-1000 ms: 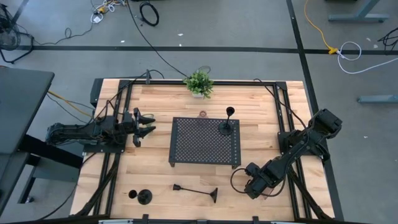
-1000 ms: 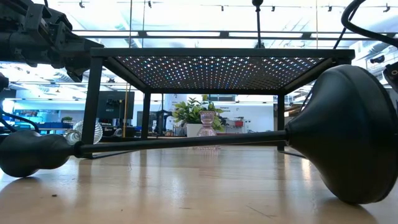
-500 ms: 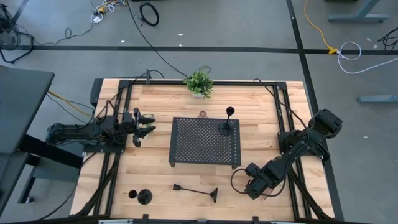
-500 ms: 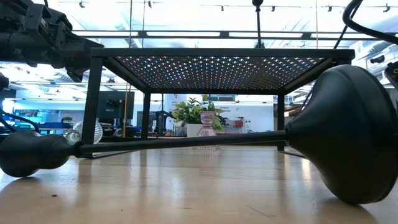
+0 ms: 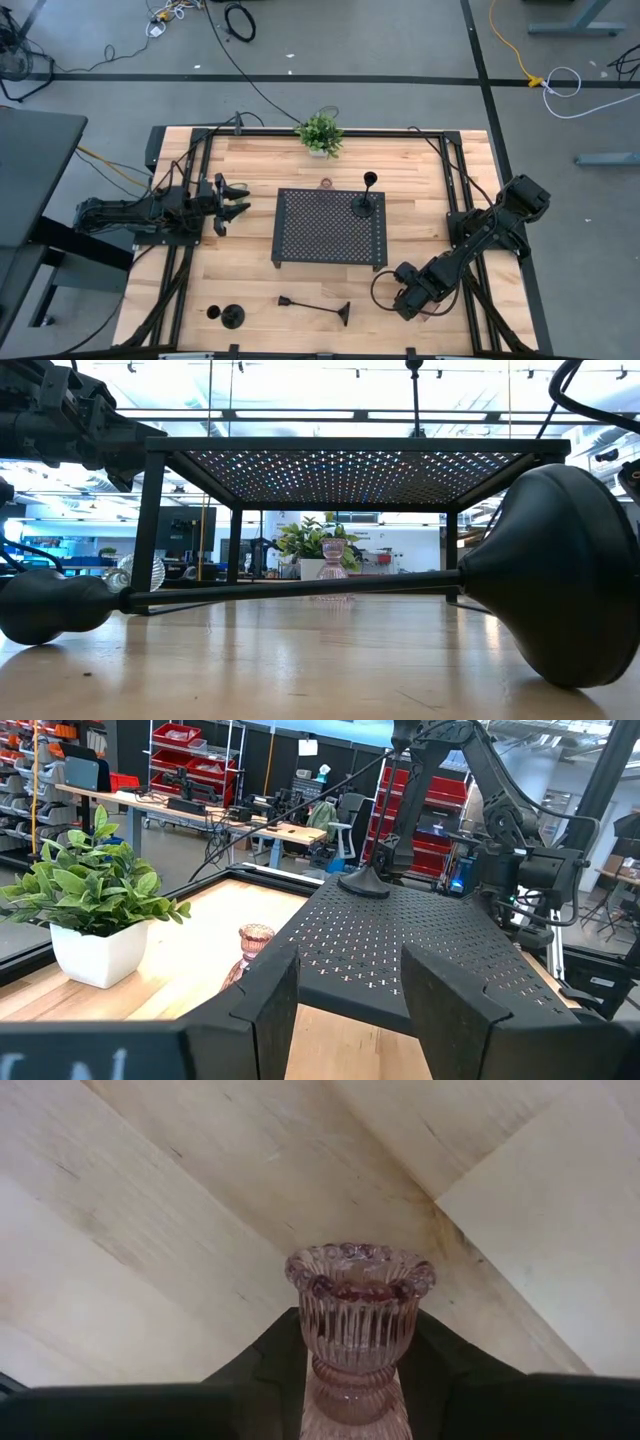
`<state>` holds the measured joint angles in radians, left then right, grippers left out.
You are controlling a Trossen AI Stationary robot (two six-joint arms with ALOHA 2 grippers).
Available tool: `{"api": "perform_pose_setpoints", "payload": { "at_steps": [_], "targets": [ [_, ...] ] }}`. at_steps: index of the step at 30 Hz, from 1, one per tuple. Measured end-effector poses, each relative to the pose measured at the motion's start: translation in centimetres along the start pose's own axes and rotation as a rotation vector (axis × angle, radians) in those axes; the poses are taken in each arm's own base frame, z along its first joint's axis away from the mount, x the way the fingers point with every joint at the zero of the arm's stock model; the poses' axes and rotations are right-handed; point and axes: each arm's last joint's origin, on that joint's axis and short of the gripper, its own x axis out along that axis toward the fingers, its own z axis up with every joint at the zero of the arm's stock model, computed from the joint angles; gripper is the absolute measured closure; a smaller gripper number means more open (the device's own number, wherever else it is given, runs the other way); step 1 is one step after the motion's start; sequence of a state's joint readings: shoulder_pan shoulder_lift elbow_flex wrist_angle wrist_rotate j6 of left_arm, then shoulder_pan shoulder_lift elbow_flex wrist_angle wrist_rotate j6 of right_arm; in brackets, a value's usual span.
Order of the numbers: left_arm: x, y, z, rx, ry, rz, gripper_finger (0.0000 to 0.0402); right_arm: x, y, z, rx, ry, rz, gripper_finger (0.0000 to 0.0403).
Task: Pick & Place candle stick holders
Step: Align the bottom pink glass candle holder with the black candle holder on the shelf
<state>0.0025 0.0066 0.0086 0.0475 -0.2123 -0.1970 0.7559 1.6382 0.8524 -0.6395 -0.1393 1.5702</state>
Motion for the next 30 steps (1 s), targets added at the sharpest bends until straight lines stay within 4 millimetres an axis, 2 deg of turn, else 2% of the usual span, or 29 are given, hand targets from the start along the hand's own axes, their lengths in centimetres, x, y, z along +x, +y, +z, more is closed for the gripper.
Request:
{"api": "perform_pose_setpoints", "payload": {
  "at_steps": [15,30],
  "targets": [
    [0.0,0.0,0.0,0.000,0.000,0.000,0.0223,-0.4,0.1,-0.1,-0.020,0.000,0.025,0.0292],
    [0.0,0.0,0.0,0.000,0.000,0.000,0.0223,-6.0,-0.8,-0.5,-0.038,-0.115,0.226,0.0295]
  ]
}}
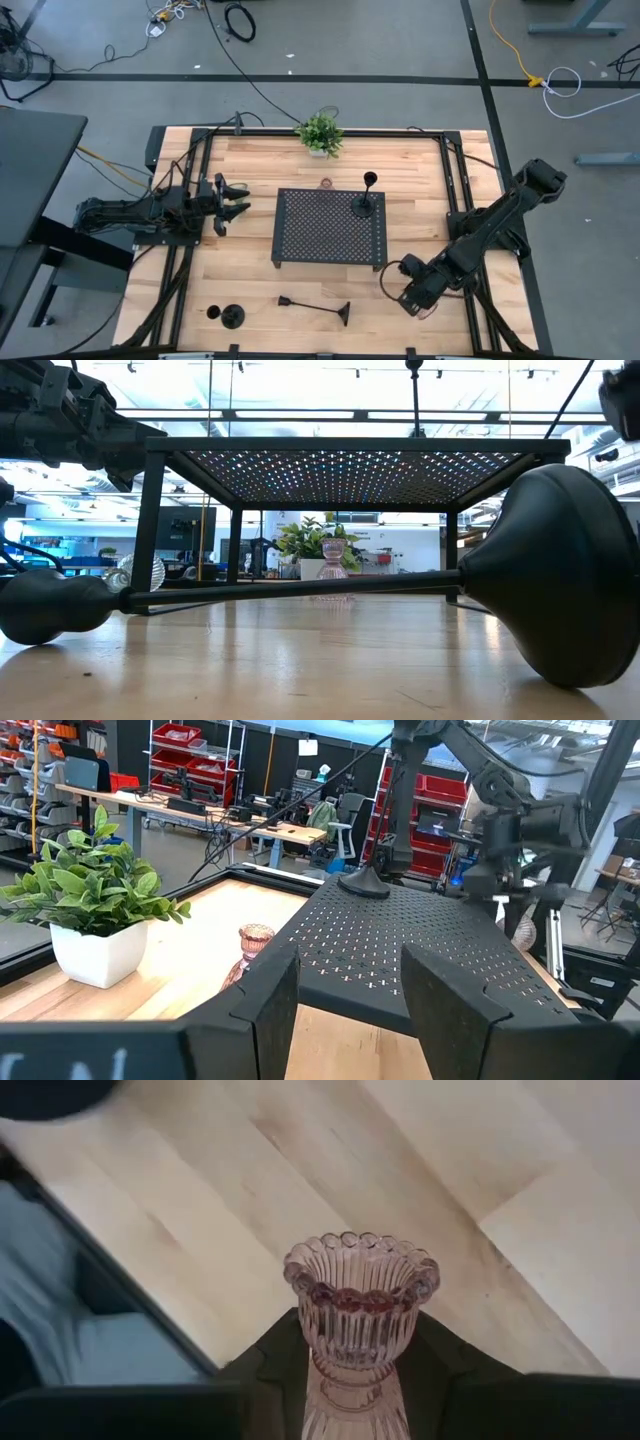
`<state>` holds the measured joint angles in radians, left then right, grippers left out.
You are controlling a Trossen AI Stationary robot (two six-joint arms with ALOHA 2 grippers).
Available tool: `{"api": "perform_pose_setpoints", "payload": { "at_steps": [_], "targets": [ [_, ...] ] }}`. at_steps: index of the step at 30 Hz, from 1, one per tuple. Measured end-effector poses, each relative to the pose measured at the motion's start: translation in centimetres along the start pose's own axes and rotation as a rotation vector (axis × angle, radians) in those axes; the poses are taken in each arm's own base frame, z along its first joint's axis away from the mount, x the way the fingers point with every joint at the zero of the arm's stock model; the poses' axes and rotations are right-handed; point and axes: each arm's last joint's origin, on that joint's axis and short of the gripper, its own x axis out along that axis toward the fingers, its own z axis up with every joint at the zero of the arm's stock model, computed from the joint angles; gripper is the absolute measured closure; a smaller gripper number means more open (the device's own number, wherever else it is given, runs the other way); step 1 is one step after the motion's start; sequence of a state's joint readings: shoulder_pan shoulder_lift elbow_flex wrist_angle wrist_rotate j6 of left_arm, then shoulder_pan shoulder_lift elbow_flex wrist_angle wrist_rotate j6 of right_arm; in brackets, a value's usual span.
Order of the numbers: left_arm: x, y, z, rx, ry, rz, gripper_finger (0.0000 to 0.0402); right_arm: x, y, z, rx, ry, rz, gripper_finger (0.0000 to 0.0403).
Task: Pick & Place candle stick holders
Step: Align the bottom pink glass candle holder with the black candle holder on the shelf
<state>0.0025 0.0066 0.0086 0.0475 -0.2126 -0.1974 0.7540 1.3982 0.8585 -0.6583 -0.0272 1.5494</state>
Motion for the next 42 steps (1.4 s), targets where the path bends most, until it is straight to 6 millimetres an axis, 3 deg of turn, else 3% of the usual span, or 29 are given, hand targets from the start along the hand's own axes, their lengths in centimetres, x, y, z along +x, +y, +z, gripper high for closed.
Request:
{"api": "perform_pose_setpoints", "payload": {
  "at_steps": [15,30,42],
  "targets": [
    [0.0,0.0,0.0,0.000,0.000,0.000,0.0223,-6.1,-0.1,0.8,-0.094,-0.363,0.278,0.0295],
    [0.0,0.0,0.0,0.000,0.000,0.000,0.0223,-8.5,1.7,2.4,-0.258,-0.816,0.389,0.0295],
    [0.0,0.0,0.0,0.005,0.000,0.000,0.0223,-9.6,2.5,3.5,-0.319,-1.106,0.296,0.0295]
  ]
}}
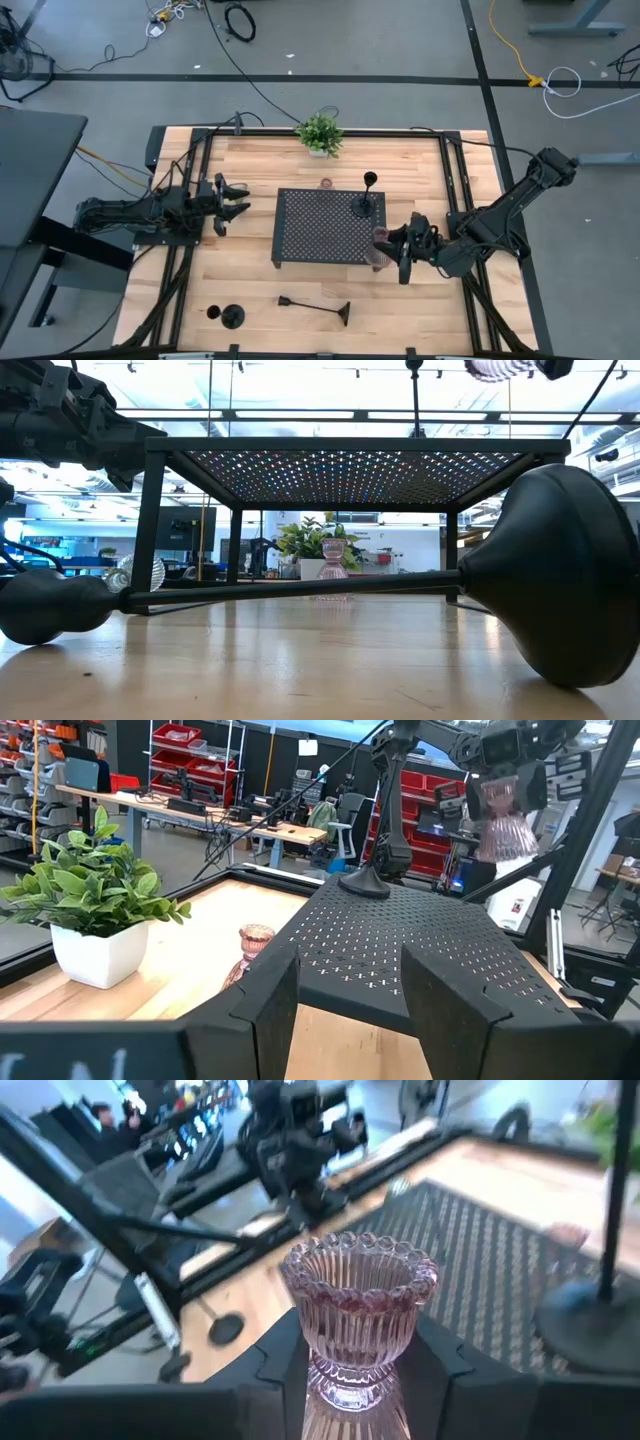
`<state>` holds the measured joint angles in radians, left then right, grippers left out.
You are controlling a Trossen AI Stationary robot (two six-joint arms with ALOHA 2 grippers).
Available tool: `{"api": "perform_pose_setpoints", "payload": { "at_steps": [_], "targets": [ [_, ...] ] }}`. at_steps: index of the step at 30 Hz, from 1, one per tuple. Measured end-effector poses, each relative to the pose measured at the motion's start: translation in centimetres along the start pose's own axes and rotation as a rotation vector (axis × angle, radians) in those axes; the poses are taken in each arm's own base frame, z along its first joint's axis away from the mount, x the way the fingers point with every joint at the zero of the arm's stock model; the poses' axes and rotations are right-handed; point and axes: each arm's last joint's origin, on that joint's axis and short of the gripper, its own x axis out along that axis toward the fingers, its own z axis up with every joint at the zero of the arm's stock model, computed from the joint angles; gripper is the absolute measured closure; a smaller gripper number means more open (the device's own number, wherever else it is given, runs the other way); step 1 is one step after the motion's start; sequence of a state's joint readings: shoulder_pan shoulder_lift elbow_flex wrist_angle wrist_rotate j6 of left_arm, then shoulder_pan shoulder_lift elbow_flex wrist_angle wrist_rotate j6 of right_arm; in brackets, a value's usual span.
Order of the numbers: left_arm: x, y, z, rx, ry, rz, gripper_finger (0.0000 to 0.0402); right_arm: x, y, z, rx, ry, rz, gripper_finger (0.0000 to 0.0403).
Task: Pick & Place candle stick holders
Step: Align the bottom pink glass candle holder with the black candle holder on the shelf
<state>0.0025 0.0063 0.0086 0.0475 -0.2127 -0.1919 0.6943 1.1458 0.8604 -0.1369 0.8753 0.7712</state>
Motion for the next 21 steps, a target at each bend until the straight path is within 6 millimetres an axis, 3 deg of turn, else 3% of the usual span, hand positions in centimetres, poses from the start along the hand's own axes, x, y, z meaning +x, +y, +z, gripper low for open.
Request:
{"api": "perform_pose_setpoints", "payload": {
  "at_steps": [12,21],
  "targets": [
    [0.0,0.0,0.0,0.005,0.000,0.000,0.0223,1.8,1.8,-1.8,-0.217,-0.123,-0.077,0.0295],
    [0.0,0.0,0.0,0.004,0.001,0.000,0.0223,1.6,3.2,-3.7,-0.298,-0.229,-0.198,0.0295]
  ]
}}
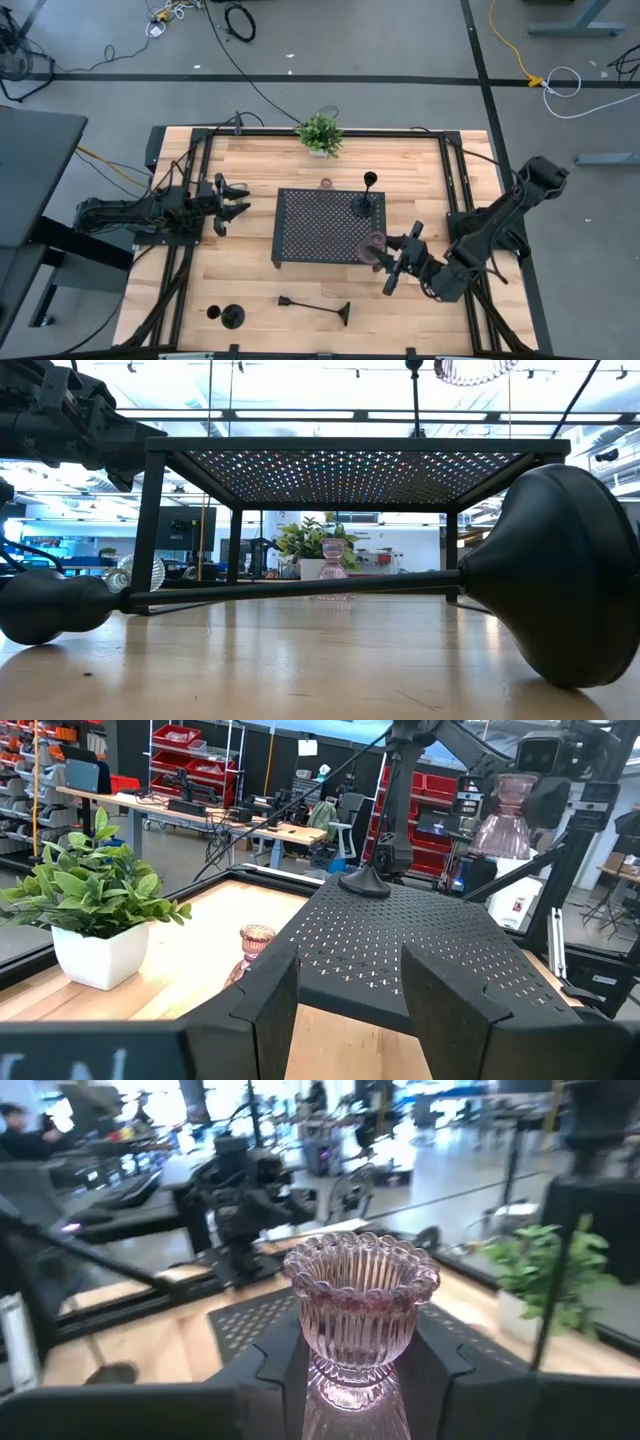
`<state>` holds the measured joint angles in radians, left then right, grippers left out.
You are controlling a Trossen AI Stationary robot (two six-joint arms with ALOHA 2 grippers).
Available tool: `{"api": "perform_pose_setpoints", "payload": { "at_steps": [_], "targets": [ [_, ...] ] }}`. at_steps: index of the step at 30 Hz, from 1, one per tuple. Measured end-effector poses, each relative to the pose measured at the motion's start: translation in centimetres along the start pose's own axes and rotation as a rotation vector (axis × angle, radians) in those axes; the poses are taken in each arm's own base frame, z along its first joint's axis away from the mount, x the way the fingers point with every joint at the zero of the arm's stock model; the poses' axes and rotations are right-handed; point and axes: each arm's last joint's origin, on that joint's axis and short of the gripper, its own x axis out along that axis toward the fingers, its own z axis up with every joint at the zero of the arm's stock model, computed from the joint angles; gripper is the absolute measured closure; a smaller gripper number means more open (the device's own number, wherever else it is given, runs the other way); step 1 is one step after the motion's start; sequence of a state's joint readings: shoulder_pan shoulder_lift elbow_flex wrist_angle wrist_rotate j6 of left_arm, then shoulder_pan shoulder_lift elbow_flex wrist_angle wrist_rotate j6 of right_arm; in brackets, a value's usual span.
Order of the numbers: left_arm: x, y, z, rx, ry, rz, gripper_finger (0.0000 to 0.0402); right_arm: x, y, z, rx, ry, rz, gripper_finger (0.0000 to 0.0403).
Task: Pick & Place candle stick holders
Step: Align the bottom pink glass candle holder with the black candle holder on the shelf
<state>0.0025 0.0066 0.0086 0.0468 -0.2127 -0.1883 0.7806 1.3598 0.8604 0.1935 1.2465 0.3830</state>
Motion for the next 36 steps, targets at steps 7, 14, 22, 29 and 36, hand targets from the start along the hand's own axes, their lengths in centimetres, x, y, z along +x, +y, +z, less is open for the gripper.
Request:
{"api": "perform_pose_setpoints", "payload": {
  "at_steps": [7,14,22,29,36],
  "targets": [
    [0.0,0.0,0.0,-0.003,0.000,0.000,0.0223,0.4,0.9,-2.0,-0.047,-0.007,-0.060,0.0295],
    [0.0,0.0,0.0,-0.004,0.000,0.000,0.0223,0.8,1.3,-2.8,-0.053,-0.021,-0.101,0.0295],
    [0.0,0.0,0.0,-0.003,-0.001,0.000,0.0223,1.4,1.6,-4.0,-0.061,-0.015,-0.120,0.0295],
    [0.0,0.0,0.0,-0.008,-0.001,0.000,0.0223,2.1,1.8,-5.0,-0.077,-0.008,-0.140,0.0295],
    [0.0,0.0,0.0,-0.008,-0.001,0.000,0.0223,2.3,1.6,-5.6,-0.099,-0.003,-0.163,0.0295]
  ]
}}
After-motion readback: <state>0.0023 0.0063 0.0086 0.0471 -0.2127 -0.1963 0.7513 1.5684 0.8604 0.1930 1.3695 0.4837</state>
